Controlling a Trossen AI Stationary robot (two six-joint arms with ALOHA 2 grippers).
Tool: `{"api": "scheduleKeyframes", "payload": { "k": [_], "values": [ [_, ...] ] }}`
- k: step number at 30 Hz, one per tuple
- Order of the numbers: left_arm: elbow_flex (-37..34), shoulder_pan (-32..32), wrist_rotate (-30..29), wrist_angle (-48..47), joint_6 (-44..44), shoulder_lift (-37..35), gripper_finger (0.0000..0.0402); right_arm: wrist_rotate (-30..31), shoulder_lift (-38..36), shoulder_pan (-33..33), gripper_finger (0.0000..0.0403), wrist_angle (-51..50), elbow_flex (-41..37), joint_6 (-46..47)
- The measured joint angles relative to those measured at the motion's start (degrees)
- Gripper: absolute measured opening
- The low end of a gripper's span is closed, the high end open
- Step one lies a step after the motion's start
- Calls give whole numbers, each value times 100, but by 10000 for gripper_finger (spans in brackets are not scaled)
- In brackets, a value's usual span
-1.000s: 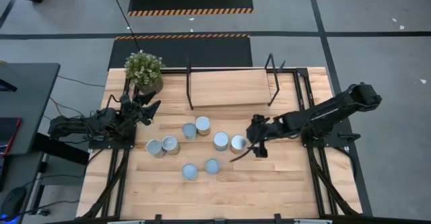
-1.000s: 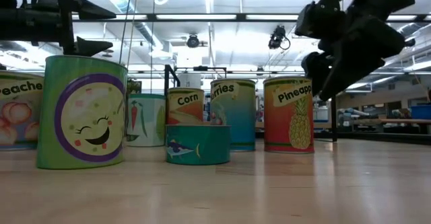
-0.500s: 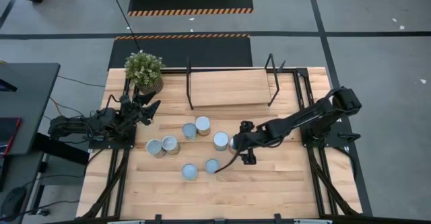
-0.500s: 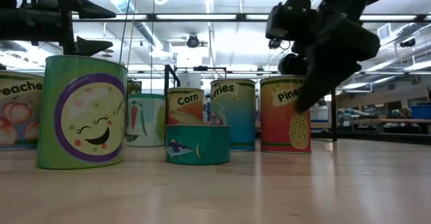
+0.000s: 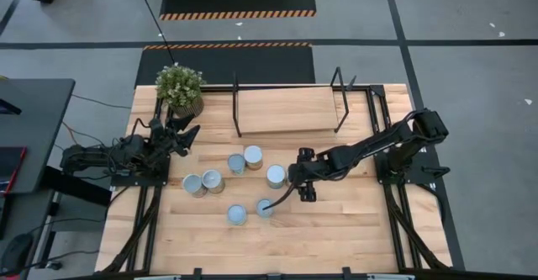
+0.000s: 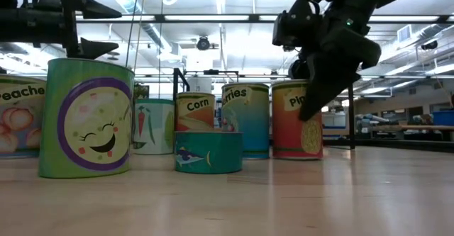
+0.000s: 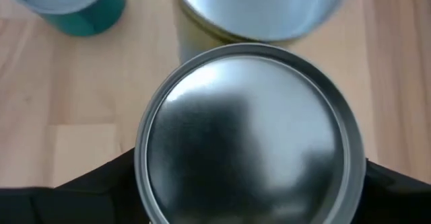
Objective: Pick and place cans onto a shelf
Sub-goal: Put the canned pineapple on the shelf
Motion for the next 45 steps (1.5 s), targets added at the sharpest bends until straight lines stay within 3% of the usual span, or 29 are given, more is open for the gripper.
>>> {"api": "scheduleKeyframes", "payload": {
  "k": [10, 16, 19, 24, 35, 45],
  "values": [
    [0, 0, 0, 43, 3, 0, 396, 465, -926, -701, 334, -1169, -2, -303],
    [0, 1, 0, 45, 7, 0, 396, 539, -1534, -1686, 331, -1164, -2, -1027],
    [-1, 0, 0, 45, 7, 0, 396, 268, -1600, -2346, 331, -1031, -2, -1446],
    [0, 1, 0, 43, 15, 0, 396, -303, -1334, -3334, 331, -899, 115, -2131],
    [1, 0, 0, 43, 58, 0, 396, -707, -383, -4929, 331, -914, 976, -3169],
    [0, 0, 0, 43, 55, 0, 396, -846, 171, -5607, 378, -1592, 1493, -3302]
  ]
}}
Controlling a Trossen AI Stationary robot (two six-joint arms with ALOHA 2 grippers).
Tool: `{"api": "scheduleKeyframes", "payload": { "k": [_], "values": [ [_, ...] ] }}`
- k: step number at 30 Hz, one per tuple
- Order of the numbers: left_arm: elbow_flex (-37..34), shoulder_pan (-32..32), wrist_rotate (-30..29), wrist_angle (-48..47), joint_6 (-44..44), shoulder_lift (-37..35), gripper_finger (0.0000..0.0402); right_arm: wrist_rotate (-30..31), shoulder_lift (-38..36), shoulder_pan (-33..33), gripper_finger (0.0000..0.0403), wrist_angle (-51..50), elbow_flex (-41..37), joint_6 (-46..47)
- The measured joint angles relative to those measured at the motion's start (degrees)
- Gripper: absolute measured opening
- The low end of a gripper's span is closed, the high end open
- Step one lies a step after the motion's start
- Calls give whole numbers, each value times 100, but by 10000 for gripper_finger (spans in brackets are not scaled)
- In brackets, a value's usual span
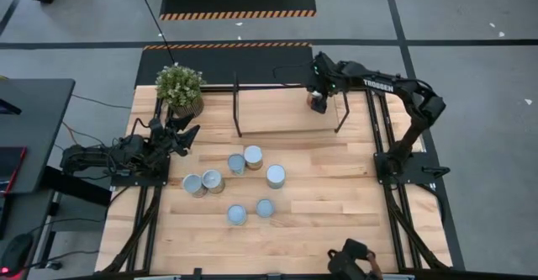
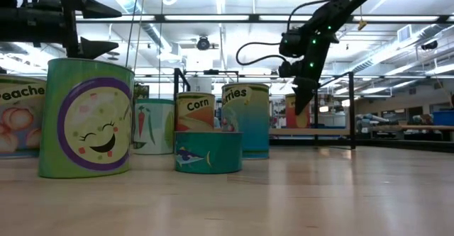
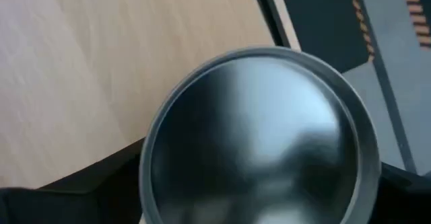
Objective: Pick and place cans onto a shelf
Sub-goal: Put the canned pineapple on the shelf
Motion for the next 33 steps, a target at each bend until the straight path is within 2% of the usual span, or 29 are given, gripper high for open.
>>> {"api": "scheduleKeyframes", "payload": {
  "k": [4, 11, 18, 27, 33],
  "values": [
    [-1, 0, 0, 0, -2, 0, 396, 180, -62, 87, 397, -252, 181, 23],
    [-2, 2, 0, 0, -2, 0, 396, 436, -153, 397, 397, -439, 592, 152],
    [-2, 2, 0, -2, -4, 0, 396, 973, -161, 643, 397, 339, 551, 158],
    [0, 2, 0, -4, -4, 0, 396, 1519, -155, 630, 388, 101, 542, -39],
    [0, 2, 0, -4, -4, 0, 396, 1607, -155, 487, 385, 157, 540, -267]
  ]
}}
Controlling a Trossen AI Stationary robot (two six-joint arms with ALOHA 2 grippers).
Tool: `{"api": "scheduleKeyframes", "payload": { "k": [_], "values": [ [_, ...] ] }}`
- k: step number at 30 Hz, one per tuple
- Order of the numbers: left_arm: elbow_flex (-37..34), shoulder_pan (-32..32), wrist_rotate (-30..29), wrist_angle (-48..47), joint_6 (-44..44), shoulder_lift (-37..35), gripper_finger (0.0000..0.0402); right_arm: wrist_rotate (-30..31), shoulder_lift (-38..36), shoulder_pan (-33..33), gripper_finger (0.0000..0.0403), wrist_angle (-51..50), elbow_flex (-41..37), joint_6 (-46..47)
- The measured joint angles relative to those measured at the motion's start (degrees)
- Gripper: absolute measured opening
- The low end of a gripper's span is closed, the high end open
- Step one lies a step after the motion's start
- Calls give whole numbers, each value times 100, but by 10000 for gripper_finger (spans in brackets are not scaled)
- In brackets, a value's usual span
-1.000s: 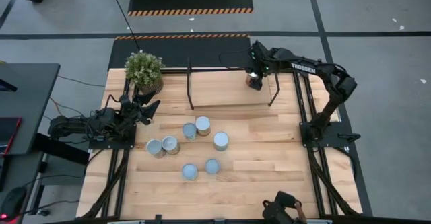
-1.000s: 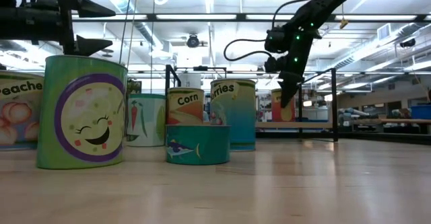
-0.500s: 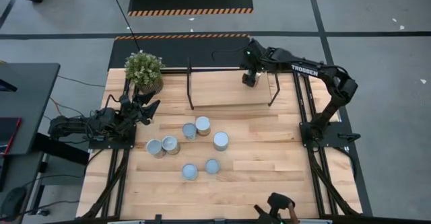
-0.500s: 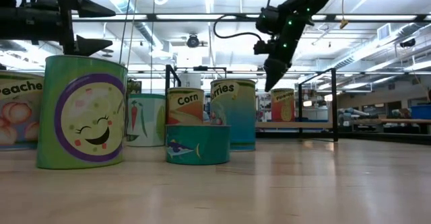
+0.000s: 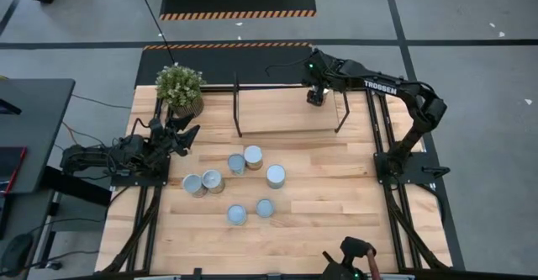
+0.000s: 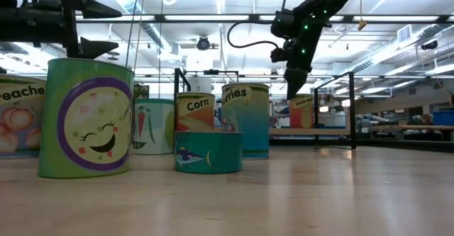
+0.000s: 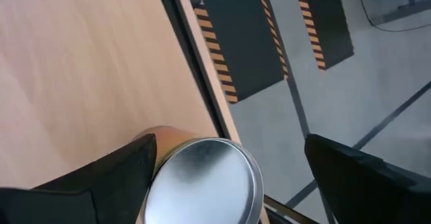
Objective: Pick and place cans onto a shelf
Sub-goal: Put the canned pineapple on the shelf, then put the canned cherries on the shelf
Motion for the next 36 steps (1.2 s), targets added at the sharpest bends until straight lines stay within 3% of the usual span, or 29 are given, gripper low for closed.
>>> {"api": "scheduleKeyframes", "payload": {
  "k": [7, 12, 17, 20, 28, 32, 36],
  "values": [
    [-1, -1, 0, 0, -2, 0, 396, 50, 0, -127, 384, 43, 0, -134],
    [0, 0, 0, 0, 2, 0, 396, -38, -2, 230, 384, 26, 211, 21],
    [0, -1, 1, 1, 269, 0, 396, -1049, 8, 1062, 384, -38, 273, 746],
    [-2, -1, 2, 2, 251, 0, 396, -1259, 54, 1679, 384, 23, 246, 1271],
    [0, 0, 2, 6, 240, 0, 396, -1291, 80, 3077, 384, 1142, -193, 2472],
    [-1, 0, 2, 1, 240, 0, 396, -1244, 184, 3653, 384, 1032, -210, 2734],
    [-2, 0, 2, -2, 240, 0, 396, -710, 360, 4169, 383, 338, -212, 2731]
  ]
}}
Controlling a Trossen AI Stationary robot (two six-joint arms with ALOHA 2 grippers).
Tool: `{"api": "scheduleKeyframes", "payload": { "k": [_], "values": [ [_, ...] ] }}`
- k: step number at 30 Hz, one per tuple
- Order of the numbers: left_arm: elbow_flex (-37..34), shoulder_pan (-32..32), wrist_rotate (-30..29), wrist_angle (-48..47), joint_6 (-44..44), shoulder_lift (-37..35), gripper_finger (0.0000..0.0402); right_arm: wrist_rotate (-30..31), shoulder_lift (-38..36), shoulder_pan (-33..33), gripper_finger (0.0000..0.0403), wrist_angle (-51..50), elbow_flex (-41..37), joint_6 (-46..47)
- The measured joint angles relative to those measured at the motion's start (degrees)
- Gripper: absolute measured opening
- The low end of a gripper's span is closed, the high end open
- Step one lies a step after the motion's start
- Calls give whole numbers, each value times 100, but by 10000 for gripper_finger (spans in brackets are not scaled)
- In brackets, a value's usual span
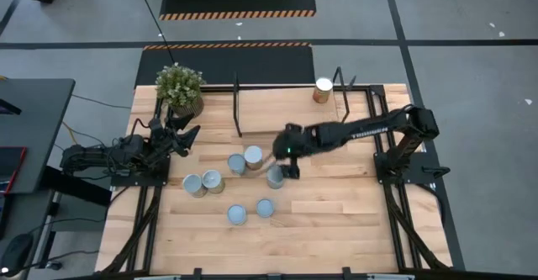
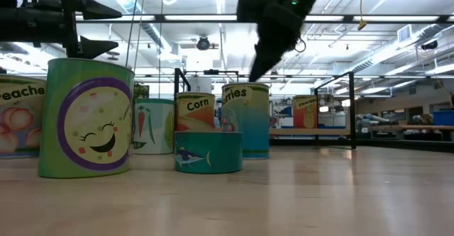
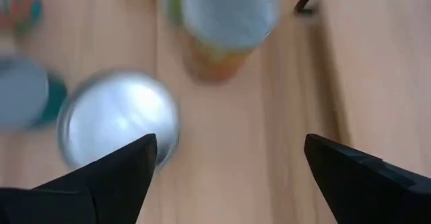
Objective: Pick and place cans onto a shelf
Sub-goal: Put the canned cherries on the shelf
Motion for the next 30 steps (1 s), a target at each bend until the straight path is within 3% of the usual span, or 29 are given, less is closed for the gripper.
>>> {"api": "scheduleKeyframes", "payload": {
  "k": [4, 11, 19, 30],
  "values": [
    [0, -2, 0, 4, -2, 0, 396, 505, -37, 272, 380, -606, 2, 258],
    [1, -1, 0, 28, -41, 0, 396, -47, 83, 509, 379, -912, -273, 817],
    [1, -1, 0, 58, -44, 0, 396, -157, 69, 785, 380, 700, -987, 1489],
    [0, -2, 0, 83, -46, 0, 396, 486, 69, 989, 381, 2523, -1560, 1959]
  ]
}}
